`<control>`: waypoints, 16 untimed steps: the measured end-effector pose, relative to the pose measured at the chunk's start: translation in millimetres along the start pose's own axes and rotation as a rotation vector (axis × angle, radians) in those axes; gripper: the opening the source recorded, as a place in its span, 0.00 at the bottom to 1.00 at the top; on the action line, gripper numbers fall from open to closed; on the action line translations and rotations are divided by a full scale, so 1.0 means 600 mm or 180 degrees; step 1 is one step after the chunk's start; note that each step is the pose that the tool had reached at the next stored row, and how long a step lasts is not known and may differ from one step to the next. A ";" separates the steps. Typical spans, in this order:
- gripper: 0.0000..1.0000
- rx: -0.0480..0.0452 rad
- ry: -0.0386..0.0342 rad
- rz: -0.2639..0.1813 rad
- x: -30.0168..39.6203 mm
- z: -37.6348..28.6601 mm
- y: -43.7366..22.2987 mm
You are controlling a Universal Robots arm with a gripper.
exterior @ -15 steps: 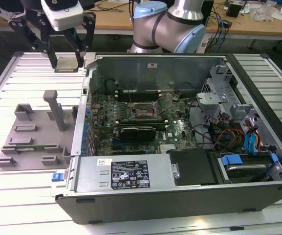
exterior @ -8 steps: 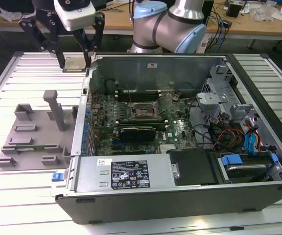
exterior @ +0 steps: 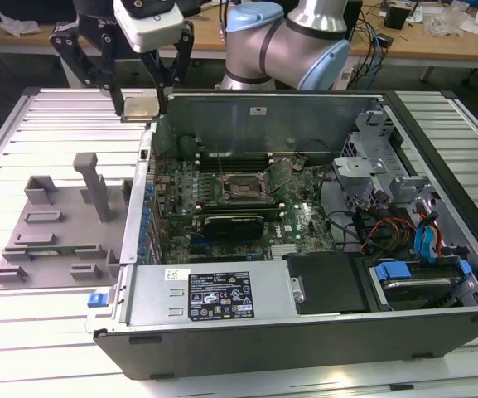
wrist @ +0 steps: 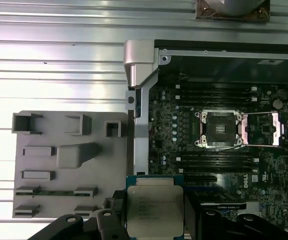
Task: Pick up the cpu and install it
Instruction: 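Pick up the cpu and move it towards the insertion slot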
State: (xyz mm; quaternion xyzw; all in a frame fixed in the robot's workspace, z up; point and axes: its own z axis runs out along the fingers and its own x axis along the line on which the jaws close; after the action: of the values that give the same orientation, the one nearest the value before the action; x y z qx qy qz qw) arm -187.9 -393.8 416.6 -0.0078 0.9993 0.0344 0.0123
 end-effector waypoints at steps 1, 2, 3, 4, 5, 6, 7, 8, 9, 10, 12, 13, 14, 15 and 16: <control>0.55 0.0000 0.0000 0.0000 -0.005 0.000 0.000; 0.55 0.0000 0.0000 0.0000 -0.008 0.000 0.000; 0.55 0.0000 0.0000 0.0000 -0.012 0.000 0.000; 0.55 0.0000 0.0000 0.0000 -0.015 0.000 0.000; 0.55 0.0000 0.0000 0.0000 -0.021 0.001 0.000; 0.55 0.0000 0.0000 0.0000 -0.026 0.001 0.000; 0.55 0.0000 0.0000 0.0000 -0.029 0.001 0.000; 0.55 0.0000 0.0000 0.0000 -0.031 0.001 0.000; 0.55 0.0000 0.0000 0.0000 -0.033 0.001 0.001; 0.55 0.0000 0.0000 0.0000 -0.035 0.001 0.001; 0.55 0.0000 0.0000 0.0000 -0.043 0.001 0.001; 0.55 0.0000 0.0000 0.0000 -0.049 0.001 0.001; 0.55 0.0000 0.0000 0.0000 -0.055 0.001 0.001; 0.55 0.0000 0.0000 0.0000 -0.058 0.002 0.001; 0.55 0.0000 0.0000 0.0000 -0.064 0.002 0.001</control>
State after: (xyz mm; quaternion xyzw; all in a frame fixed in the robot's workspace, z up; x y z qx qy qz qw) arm -149.3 -392.9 416.6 -0.0078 0.9993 0.0344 0.0124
